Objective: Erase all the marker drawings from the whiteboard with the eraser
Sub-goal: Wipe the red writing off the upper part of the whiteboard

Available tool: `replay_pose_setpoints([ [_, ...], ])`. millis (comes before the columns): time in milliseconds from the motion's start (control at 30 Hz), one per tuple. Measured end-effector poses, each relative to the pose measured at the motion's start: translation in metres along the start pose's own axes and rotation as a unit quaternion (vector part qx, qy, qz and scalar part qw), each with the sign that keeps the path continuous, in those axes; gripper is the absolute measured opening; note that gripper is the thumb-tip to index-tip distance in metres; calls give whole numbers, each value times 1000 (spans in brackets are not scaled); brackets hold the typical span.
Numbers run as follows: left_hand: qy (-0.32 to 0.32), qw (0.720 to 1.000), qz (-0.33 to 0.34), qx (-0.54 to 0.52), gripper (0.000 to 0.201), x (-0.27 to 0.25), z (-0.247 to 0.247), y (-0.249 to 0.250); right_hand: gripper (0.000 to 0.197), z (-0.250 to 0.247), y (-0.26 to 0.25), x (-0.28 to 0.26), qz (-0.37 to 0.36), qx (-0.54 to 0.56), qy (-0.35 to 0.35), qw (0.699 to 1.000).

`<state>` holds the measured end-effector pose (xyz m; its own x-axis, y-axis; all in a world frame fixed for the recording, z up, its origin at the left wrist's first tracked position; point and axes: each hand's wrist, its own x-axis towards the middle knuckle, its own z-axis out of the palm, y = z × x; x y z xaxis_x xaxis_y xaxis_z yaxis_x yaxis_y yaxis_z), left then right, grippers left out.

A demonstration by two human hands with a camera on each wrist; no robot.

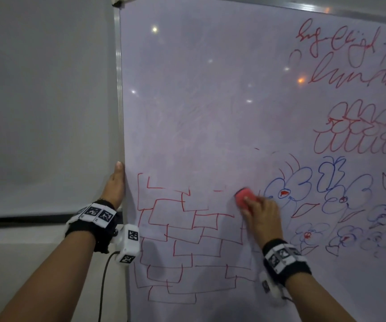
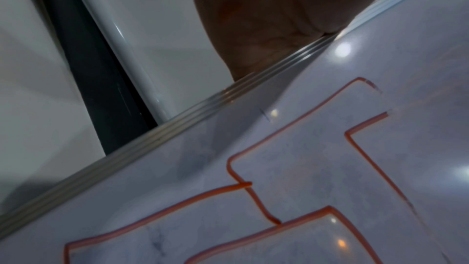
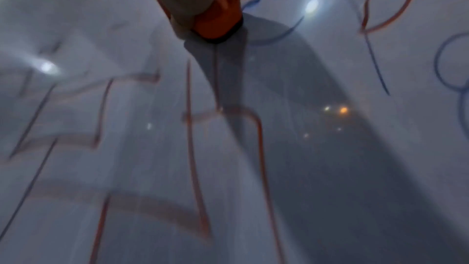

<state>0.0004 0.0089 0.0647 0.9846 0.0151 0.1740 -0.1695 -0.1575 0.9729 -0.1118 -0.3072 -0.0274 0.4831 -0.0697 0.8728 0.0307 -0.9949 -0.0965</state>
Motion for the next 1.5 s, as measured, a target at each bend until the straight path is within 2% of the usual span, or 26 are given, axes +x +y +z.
replay_pose_setpoints([
  [67, 6, 1000, 2, 3, 57, 1, 1, 0, 35, -9, -2, 29, 80, 12, 43, 996],
  [133, 8, 1000, 0, 7, 59, 2, 1, -1, 36, -1, -21, 45, 96, 22, 62, 993],
  [200, 9, 1000, -8, 14, 60, 3, -1, -2, 53, 16, -47, 33, 1, 15, 21, 1000],
  [267, 5, 1000, -7, 15, 60, 3, -1, -3, 76, 25, -52, 6, -124, 2, -64, 990],
  [300, 3, 1000, -5, 14, 60, 3, -1, -4, 78, 19, -45, 3, -155, -16, -88, 984],
  [333, 5, 1000, -3, 14, 60, 3, 0, -4, 72, 10, -36, 11, -137, -9, -99, 986],
  [367, 9, 1000, -2, 15, 60, 3, 1, -3, 60, 0, -29, 24, -75, 20, -93, 993],
  [433, 14, 1000, -2, 20, 60, 4, 2, -3, 43, -18, -27, 57, 33, 41, -20, 998],
  [467, 16, 1000, -2, 21, 60, 4, 2, -2, 45, -19, -32, 74, 36, 38, 30, 998],
  [533, 13, 1000, -4, 24, 60, 4, 1, -2, 49, -12, -58, 100, 19, 52, 66, 996],
  [567, 11, 1000, -3, 26, 60, 3, 1, -2, 46, -3, -77, 101, -4, 54, 58, 997],
  [633, 6, 1000, -3, 29, 59, 2, 0, -1, 30, 20, -109, 82, -69, 78, -42, 994],
  [667, 4, 1000, -3, 28, 58, 2, 0, -2, 29, 29, -117, 64, -146, 83, -82, 982],
  [733, 0, 1000, -1, 22, 57, 2, 0, -3, 29, 43, -109, 31, -319, 64, -101, 940],
  [800, 2, 1000, 1, 17, 57, 2, 0, -2, 33, 46, -89, 38, -411, 32, -65, 909],
  [867, 2, 1000, -3, 4, 57, 4, -1, -2, 31, 35, -88, 76, -374, 28, 5, 927],
  [933, -6, 1000, -6, -13, 57, 6, -1, -4, 25, 26, -104, 116, -241, 53, 76, 966],
  [967, -9, 1000, -8, -15, 56, 6, -2, -4, 24, 27, -117, 125, -198, 64, 87, 974],
  [1000, -11, 1000, -8, -14, 56, 6, -2, -4, 28, 33, -130, 123, -190, 70, 88, 975],
  [1067, -17, 1000, 4, -13, 56, 7, -3, -5, 33, 57, -146, 95, -278, 69, 49, 957],
  [1167, -27, 999, 9, -17, 55, 6, -4, -6, 37, 65, -135, 62, -425, 32, -53, 903],
  [1233, -28, 999, 14, -24, 55, 7, -4, -7, 40, 59, -127, 82, -418, 23, -44, 907],
  [1300, -30, 999, 20, -27, 54, 7, -4, -6, 38, 53, -135, 108, -317, 38, 15, 948],
  [1367, -44, 998, 19, -32, 55, 9, -5, -8, 40, 58, -152, 110, -245, 57, 74, 965],
  [1433, -55, 998, 24, -28, 56, 11, -8, -8, 54, 70, -162, 82, -291, 67, 30, 954],
  [1500, -66, 997, 26, -28, 55, 15, -13, -13, 60, 75, -154, 50, -391, 27, -57, 918],
])
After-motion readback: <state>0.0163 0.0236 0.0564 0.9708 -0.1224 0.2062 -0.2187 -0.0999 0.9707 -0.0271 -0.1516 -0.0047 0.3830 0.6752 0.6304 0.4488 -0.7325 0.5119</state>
